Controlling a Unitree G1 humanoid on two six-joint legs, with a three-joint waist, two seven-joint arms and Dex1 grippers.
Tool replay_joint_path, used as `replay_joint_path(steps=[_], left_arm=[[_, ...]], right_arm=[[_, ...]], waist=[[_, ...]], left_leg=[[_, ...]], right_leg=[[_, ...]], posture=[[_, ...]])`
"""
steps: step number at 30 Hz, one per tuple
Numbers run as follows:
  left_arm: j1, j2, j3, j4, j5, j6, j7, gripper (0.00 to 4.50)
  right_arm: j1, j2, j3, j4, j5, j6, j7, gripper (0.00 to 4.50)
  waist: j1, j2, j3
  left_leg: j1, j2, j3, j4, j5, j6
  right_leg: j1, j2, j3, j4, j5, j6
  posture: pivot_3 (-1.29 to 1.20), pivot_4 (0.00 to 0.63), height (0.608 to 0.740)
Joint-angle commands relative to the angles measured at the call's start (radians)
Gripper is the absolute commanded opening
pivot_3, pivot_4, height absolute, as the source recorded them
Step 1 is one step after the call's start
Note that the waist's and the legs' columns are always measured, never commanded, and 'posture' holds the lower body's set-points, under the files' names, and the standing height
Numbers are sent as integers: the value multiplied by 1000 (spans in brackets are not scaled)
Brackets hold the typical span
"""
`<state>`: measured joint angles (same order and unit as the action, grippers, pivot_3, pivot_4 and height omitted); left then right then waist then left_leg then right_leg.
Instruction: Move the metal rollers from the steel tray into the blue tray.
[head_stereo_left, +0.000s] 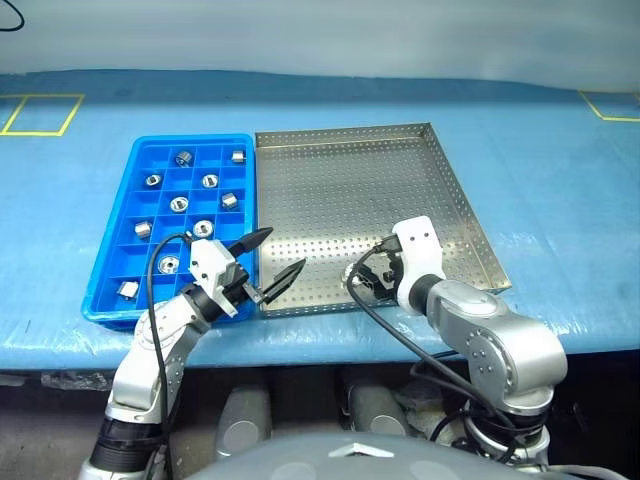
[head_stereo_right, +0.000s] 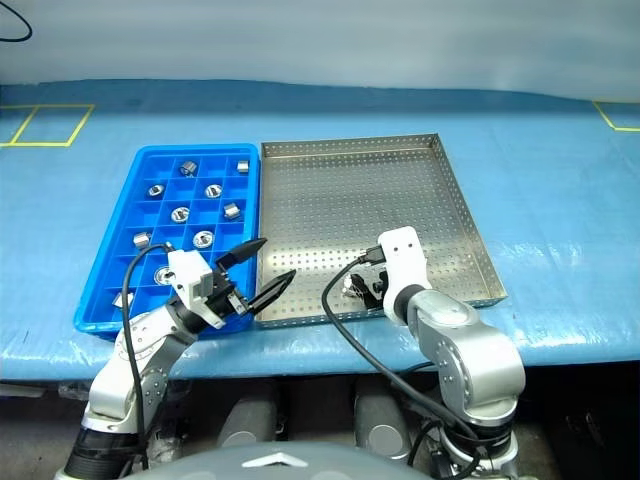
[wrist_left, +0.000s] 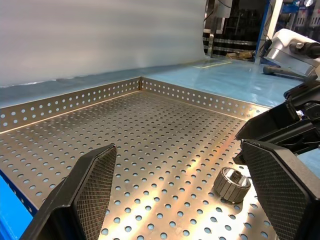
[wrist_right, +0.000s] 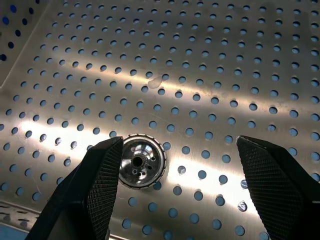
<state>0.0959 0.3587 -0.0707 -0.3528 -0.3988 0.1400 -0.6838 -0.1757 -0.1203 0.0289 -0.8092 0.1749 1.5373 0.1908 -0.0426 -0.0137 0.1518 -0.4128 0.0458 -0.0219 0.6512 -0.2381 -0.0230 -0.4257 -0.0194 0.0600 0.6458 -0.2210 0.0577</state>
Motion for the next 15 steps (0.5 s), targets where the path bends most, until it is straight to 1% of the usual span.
replay_joint_path(steps=[1, 6, 11, 15], left_arm=[[-15, -1, 2, -8, -9, -10, -11, 4376], [-9, -4, 8, -9, -20, -6, -12, 4376], [1, -5, 9, -12, -22, -7, -12, 4376], [7, -9, 9, -14, -21, -8, -12, 4376]], right_arm=[[-4, 10, 32, -31, 19, -15, -9, 3849], [15, 8, 87, 32, 13, -75, -27, 3849], [37, 16, 118, 81, 18, -114, -33, 3849], [65, -1, 130, 123, 7, -158, -43, 3849]], waist=[[-1, 0, 0], [-2, 0, 0], [-2, 0, 0], [-1, 0, 0]], left_leg=[[0, 0, 0, 0, 0, 0], [0, 0, 0, 0, 0, 0], [0, 0, 1, 0, 0, 0], [0, 0, 1, 0, 0, 0]], right_leg=[[0, 0, 0, 0, 0, 0], [0, 0, 1, 0, 0, 0], [0, 0, 1, 0, 0, 1], [0, 0, 1, 0, 0, 1]], posture=[[-26, 150, 740], [-19, 150, 740], [-6, 150, 740], [0, 150, 740]])
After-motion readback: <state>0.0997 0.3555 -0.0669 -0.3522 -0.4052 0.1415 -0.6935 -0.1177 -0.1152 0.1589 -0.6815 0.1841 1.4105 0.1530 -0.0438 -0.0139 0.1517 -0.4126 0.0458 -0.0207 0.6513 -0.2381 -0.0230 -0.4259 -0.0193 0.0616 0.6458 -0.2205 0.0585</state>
